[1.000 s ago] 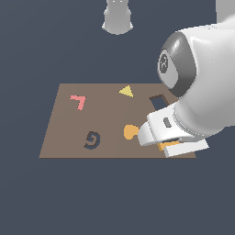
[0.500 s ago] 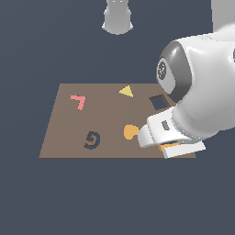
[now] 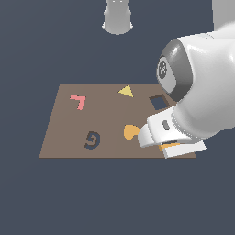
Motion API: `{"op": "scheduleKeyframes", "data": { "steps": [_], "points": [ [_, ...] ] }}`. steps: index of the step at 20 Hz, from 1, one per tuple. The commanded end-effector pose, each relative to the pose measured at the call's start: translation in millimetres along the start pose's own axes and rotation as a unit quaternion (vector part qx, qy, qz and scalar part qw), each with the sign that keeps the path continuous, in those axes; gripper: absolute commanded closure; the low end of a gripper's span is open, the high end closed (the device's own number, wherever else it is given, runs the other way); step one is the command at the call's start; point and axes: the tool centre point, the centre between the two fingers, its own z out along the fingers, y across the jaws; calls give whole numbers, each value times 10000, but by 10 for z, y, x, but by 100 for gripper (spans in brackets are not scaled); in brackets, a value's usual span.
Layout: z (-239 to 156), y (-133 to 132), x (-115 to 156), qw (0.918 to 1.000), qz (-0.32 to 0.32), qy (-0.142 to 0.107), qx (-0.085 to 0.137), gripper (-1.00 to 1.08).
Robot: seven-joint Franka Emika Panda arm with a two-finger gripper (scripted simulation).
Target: Insert a designated object into the corresponding slot on a board.
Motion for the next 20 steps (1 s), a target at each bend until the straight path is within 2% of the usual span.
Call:
{"op": "scheduleKeyframes", "data": {
  "steps": [1, 7, 13, 17, 20],
  "points": [
    [0, 0, 0, 10000, 0, 0, 0, 108],
    [-2, -28, -15, 9999, -156, 1, 0, 108],
    [-7, -112, -64, 9980, -626, 1, -1, 108],
    [-12, -193, -124, 9938, -1111, 2, -1, 108],
    [-17, -263, -188, 9877, -1564, 3, -2, 108]
  ]
}}
